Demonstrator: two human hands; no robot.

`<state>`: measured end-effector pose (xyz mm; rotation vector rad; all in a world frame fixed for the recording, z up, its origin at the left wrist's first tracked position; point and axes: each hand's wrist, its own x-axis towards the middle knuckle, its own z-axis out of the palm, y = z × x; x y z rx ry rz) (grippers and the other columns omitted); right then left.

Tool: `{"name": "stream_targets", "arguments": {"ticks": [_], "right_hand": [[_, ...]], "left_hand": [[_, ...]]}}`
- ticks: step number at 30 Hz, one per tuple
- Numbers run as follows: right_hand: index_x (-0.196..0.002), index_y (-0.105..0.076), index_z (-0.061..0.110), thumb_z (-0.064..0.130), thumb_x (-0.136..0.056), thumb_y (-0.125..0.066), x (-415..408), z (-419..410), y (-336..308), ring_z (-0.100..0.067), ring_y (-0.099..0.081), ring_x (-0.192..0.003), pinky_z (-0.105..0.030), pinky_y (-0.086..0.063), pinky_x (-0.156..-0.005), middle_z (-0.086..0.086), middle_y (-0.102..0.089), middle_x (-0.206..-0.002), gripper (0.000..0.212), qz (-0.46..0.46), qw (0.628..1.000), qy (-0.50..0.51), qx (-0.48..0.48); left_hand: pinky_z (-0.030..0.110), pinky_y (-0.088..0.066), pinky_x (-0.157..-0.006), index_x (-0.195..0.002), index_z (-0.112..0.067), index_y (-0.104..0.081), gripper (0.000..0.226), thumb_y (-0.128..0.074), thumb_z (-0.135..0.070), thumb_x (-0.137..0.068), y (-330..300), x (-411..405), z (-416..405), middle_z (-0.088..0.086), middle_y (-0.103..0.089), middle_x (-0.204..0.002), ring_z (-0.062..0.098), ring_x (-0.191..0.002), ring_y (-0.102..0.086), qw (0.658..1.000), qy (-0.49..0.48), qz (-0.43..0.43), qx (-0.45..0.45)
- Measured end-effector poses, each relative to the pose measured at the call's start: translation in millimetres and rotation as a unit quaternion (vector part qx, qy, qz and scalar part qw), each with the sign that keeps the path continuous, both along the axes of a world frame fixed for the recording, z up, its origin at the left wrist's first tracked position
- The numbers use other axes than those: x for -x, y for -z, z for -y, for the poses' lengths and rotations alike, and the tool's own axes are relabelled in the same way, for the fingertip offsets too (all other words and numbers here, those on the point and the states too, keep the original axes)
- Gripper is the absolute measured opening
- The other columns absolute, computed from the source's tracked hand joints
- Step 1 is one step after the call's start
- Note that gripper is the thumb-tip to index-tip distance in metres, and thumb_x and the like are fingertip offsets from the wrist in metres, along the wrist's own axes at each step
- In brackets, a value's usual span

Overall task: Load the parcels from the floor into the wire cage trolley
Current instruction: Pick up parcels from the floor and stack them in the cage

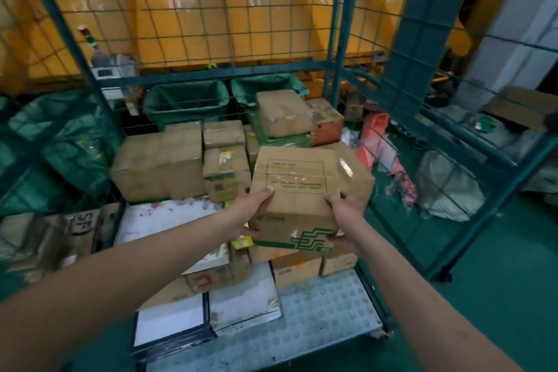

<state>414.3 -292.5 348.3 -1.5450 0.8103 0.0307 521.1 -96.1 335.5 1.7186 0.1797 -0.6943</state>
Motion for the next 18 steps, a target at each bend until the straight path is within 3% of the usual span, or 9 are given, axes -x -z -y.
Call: {"name": "stream_targets", "arguments": {"ticks": [5,10,14,18], "right_hand": [[-0.137,-0.032,0.028,0.042,-0.104,-0.043,-62.1,-47.6,4.4,-0.022,-0.06,-0.091,-0.054,-0.056,-0.093,-0.003,-0.056,-0.105,0.038,-0.006,0.999,-0.043,0.004],[-0.133,-0.035,0.03,0.045,-0.102,-0.046,-137.0,-95.7,17.8,-0.025,-0.063,-0.096,-0.056,-0.056,-0.095,-0.004,-0.06,-0.11,0.036,-0.016,0.996,-0.088,0.0],[-0.132,-0.033,0.03,0.043,-0.102,-0.045,-184.3,-127.5,37.7,-0.027,-0.063,-0.097,-0.054,-0.056,-0.093,-0.006,-0.06,-0.11,0.035,-0.031,0.993,-0.109,-0.006],[-0.139,-0.028,0.034,0.043,-0.1,-0.047,-232.2,-148.6,60.8,-0.031,-0.063,-0.103,-0.052,-0.06,-0.086,-0.011,-0.056,-0.123,0.044,-0.067,0.989,-0.132,-0.011]], "left_hand": [[0.057,-0.059,-0.089,-0.137,-0.032,-0.032,0.063,-0.067,-0.057,-0.092,3.5,-46.8,-57.7,-0.003,-0.053,-0.119,0.021,-0.1,-0.059,1.0,-0.027,-0.008,-0.005],[0.056,-0.061,-0.085,-0.139,-0.03,-0.034,0.069,-0.072,-0.055,-0.088,16.8,-107.3,-122.7,0.002,-0.056,-0.128,0.027,-0.109,-0.061,0.999,-0.048,-0.019,-0.01],[0.056,-0.06,-0.087,-0.144,-0.032,-0.03,0.07,-0.071,-0.052,-0.09,31.3,-145.1,-158.7,-0.001,-0.056,-0.125,0.025,-0.109,-0.059,0.997,-0.069,-0.036,-0.009],[0.055,-0.059,-0.09,-0.143,-0.032,-0.029,0.066,-0.069,-0.05,-0.093,49.8,-176.1,-181.1,-0.001,-0.057,-0.122,0.022,-0.106,-0.059,0.994,-0.092,-0.058,-0.022]]}}
